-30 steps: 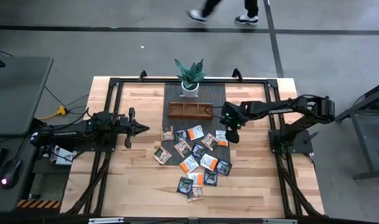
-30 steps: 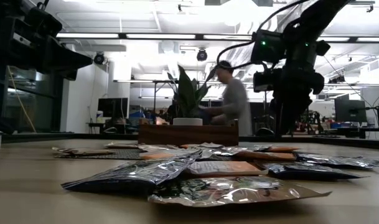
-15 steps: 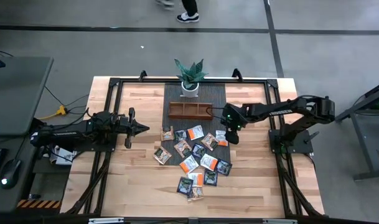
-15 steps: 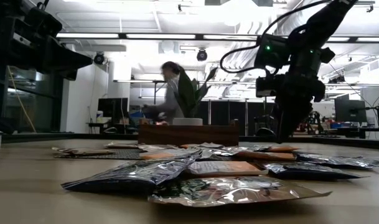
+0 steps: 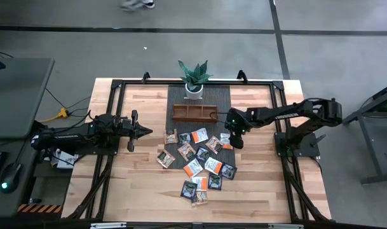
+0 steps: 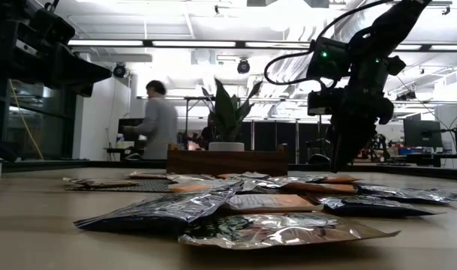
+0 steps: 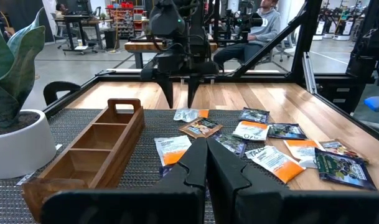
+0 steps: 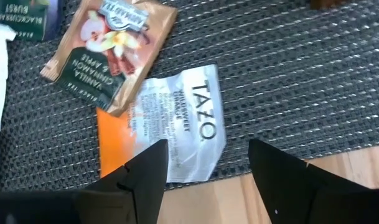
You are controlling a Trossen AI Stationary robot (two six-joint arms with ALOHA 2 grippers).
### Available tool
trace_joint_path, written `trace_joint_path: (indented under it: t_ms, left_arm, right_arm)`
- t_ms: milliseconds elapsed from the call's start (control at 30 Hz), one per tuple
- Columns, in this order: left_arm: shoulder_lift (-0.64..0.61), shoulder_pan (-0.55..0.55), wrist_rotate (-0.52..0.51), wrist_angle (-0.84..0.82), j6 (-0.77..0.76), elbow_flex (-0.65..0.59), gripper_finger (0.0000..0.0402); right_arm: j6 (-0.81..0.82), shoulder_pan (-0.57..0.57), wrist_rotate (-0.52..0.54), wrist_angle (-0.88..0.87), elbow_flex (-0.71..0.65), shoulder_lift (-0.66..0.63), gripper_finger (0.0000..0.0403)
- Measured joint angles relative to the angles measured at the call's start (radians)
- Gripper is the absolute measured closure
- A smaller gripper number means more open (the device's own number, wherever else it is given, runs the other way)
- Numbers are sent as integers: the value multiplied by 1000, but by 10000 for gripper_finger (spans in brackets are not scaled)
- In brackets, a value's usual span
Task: Pick & Place Tea
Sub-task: Put the orange tea bag into the right section of the wooden organizer
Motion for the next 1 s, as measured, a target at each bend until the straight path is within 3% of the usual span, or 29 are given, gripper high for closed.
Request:
trace_joint_path:
  t_ms: [300,667,1000]
  left_arm:
    - [0,0,0,0,0,0,401]
    - [0,0,0,0,0,0,401]
    - [0,0,0,0,0,0,401]
  right_arm:
    - [37,52,97,1,0,0,186]
    - [60,53,97,6,0,1,191]
    - [79,53,82,22,6,89,194]
